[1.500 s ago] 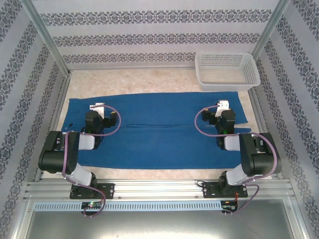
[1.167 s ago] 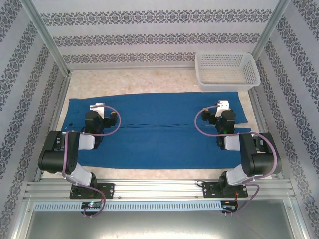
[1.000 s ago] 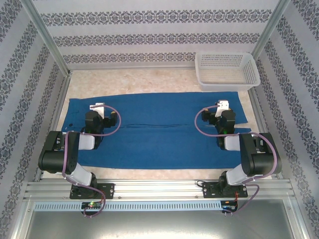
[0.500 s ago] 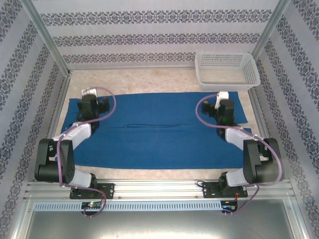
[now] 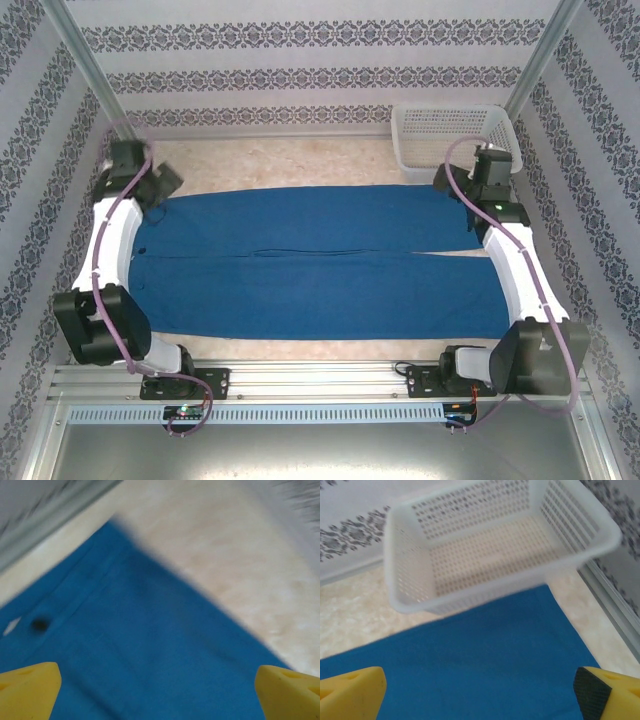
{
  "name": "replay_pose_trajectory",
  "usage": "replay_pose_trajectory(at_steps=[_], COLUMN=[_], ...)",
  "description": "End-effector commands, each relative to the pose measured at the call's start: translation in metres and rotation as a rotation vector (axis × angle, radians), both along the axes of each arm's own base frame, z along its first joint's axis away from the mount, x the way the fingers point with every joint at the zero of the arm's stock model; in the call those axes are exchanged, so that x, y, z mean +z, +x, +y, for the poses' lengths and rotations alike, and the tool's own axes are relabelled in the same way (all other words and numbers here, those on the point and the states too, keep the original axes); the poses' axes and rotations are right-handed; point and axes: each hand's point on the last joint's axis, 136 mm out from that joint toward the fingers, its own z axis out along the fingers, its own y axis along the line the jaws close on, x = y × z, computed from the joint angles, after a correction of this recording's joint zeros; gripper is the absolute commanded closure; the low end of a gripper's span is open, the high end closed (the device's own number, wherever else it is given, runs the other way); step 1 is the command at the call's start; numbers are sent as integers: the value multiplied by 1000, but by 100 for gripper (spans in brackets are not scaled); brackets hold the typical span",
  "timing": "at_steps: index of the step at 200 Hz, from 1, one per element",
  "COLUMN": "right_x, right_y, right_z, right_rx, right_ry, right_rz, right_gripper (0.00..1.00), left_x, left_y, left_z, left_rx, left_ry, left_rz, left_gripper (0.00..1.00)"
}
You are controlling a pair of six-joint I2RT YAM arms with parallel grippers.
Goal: Roll up the long pants
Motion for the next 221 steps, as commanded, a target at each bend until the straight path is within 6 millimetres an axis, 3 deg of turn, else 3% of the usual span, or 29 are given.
replay_pose_trajectory(at_steps=[1, 18, 31, 60, 89, 109, 126, 176, 191, 221], right_x=[6, 17, 21, 18, 3, 1, 5, 12, 11, 17], right_y=[-34, -41, -43, -39, -31, -26, -26, -37, -42, -50], right_z=[2, -3, -7, -11, -11, -9, -10, -11, -11, -12], right_rx=[-31, -46, -61, -58, -59, -54, -53, -64, -72, -88], right_ry=[87, 128, 133, 131, 216, 243, 245, 238, 246, 238], right_rz=[-1, -35, -21, 6, 44, 52, 50, 31, 38, 37], right_gripper=[2, 8, 8, 6, 2, 2, 2, 2, 2, 2], left_x=[-7, 6, 7, -30, -75, -98, -109, -94, -96, -121], left_y=[-67, -106, -127, -167, -220, -220, -233, -260, -256, -244], left_z=[-9, 4, 2, -22, -21, -23, -20, 24, 36, 46], left_rx=[198, 275, 294, 336, 505, 550, 608, 756, 792, 817], left_ry=[-178, -131, -183, -297, -259, -292, -298, -134, -116, -167], left_rz=[80, 131, 124, 181, 297, 249, 289, 357, 342, 392], left_gripper=[0, 0, 1, 0, 0, 0, 0, 0, 0, 0])
